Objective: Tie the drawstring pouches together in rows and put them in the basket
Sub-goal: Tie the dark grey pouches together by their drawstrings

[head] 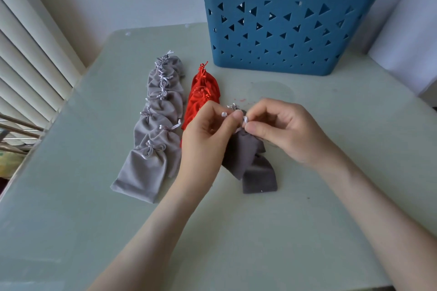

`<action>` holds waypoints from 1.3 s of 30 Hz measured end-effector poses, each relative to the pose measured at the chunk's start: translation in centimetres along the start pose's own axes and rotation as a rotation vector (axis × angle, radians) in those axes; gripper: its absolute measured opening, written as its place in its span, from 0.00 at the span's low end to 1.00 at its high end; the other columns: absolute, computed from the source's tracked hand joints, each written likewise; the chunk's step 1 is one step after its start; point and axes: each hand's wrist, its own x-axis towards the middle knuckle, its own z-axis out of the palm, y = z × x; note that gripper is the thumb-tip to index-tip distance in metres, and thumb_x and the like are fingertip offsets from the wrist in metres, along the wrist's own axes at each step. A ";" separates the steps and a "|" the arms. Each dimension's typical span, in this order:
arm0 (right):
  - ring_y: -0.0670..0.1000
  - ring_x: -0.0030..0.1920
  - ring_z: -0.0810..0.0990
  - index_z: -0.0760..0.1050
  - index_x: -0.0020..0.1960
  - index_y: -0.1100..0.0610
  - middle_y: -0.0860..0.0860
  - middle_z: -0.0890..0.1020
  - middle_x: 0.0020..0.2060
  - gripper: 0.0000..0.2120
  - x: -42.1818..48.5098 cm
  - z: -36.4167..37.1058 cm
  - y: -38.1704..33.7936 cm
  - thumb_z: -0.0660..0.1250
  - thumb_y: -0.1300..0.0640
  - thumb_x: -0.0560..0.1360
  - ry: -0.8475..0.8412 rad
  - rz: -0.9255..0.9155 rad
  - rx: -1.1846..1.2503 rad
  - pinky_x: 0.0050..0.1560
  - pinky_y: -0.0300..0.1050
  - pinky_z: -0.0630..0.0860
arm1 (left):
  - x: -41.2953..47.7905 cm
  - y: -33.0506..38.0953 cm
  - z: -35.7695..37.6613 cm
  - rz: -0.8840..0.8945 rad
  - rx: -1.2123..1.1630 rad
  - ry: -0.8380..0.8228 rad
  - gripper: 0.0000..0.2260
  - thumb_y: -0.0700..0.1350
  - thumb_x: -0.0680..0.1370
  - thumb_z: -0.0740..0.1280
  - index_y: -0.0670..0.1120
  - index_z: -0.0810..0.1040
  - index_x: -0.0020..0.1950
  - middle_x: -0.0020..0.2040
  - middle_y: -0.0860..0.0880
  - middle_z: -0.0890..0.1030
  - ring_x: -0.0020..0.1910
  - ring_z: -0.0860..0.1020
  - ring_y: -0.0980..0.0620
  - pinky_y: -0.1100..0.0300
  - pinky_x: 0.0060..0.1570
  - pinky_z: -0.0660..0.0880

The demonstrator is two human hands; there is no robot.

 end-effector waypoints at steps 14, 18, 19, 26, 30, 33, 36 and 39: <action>0.48 0.40 0.81 0.78 0.41 0.53 0.44 0.82 0.37 0.06 0.3 0.3 0.7 0.71 0.63 0.71 0.164 -0.073 -0.132 0.47 0.43 0.76 | -0.2 0.3 -0.1 -0.062 0.078 -0.200 0.06 0.44 0.72 0.60 0.47 0.76 0.38 0.29 0.57 0.73 0.31 0.68 0.59 0.65 0.33 0.64; 0.51 0.40 0.81 0.76 0.41 0.50 0.46 0.82 0.38 0.08 0.3 0.4 0.7 0.70 0.63 0.71 0.219 -0.121 -0.179 0.46 0.45 0.77 | -0.2 0.3 -0.3 -0.047 0.137 -0.238 0.08 0.46 0.74 0.60 0.51 0.73 0.34 0.28 0.57 0.71 0.30 0.67 0.58 0.62 0.32 0.62; 0.50 0.40 0.80 0.76 0.41 0.50 0.46 0.82 0.38 0.08 0.3 0.4 0.7 0.70 0.63 0.71 0.229 -0.138 -0.185 0.45 0.43 0.77 | -0.3 0.3 -0.2 -0.023 0.171 -0.245 0.10 0.49 0.75 0.61 0.52 0.72 0.34 0.28 0.57 0.70 0.30 0.66 0.58 0.62 0.32 0.61; 0.43 0.40 0.77 0.73 0.43 0.48 0.42 0.79 0.37 0.10 0.1 0.7 0.3 0.67 0.62 0.74 0.239 -0.184 -0.283 0.46 0.34 0.71 | -0.2 -0.6 0.3 0.138 0.381 -0.179 0.03 0.51 0.76 0.64 0.55 0.76 0.42 0.38 0.55 0.79 0.39 0.75 0.60 0.64 0.41 0.70; 0.40 0.41 0.75 0.73 0.44 0.53 0.39 0.77 0.37 0.03 0.2 0.5 0.0 0.63 0.59 0.76 0.176 -0.116 -0.299 0.46 0.32 0.69 | -0.1 -1.0 0.3 0.167 0.427 -0.068 0.06 0.49 0.74 0.67 0.47 0.80 0.43 0.40 0.51 0.79 0.42 0.75 0.58 0.64 0.44 0.70; 0.44 0.40 0.76 0.75 0.44 0.55 0.42 0.79 0.36 0.07 0.0 0.3 -0.3 0.64 0.52 0.75 0.194 -0.041 -0.310 0.45 0.37 0.72 | -0.3 -0.8 0.2 0.241 0.489 -0.023 0.07 0.49 0.75 0.68 0.46 0.80 0.42 0.39 0.51 0.78 0.40 0.74 0.57 0.66 0.42 0.69; 0.47 0.38 0.76 0.77 0.41 0.57 0.48 0.80 0.35 0.11 -0.2 0.3 -0.4 0.66 0.49 0.74 0.182 -0.002 -0.366 0.42 0.38 0.71 | -0.5 -0.7 0.1 0.432 0.644 0.053 0.07 0.45 0.75 0.67 0.43 0.80 0.40 0.36 0.50 0.75 0.38 0.70 0.54 0.68 0.40 0.64; 0.50 0.37 0.76 0.77 0.39 0.57 0.52 0.80 0.33 0.12 -0.2 0.3 -0.6 0.67 0.50 0.76 0.134 0.035 -0.375 0.42 0.42 0.71 | -0.5 -1.1 0.2 0.624 0.758 0.085 0.06 0.40 0.74 0.67 0.40 0.77 0.37 0.33 0.46 0.72 0.37 0.66 0.51 0.66 0.40 0.62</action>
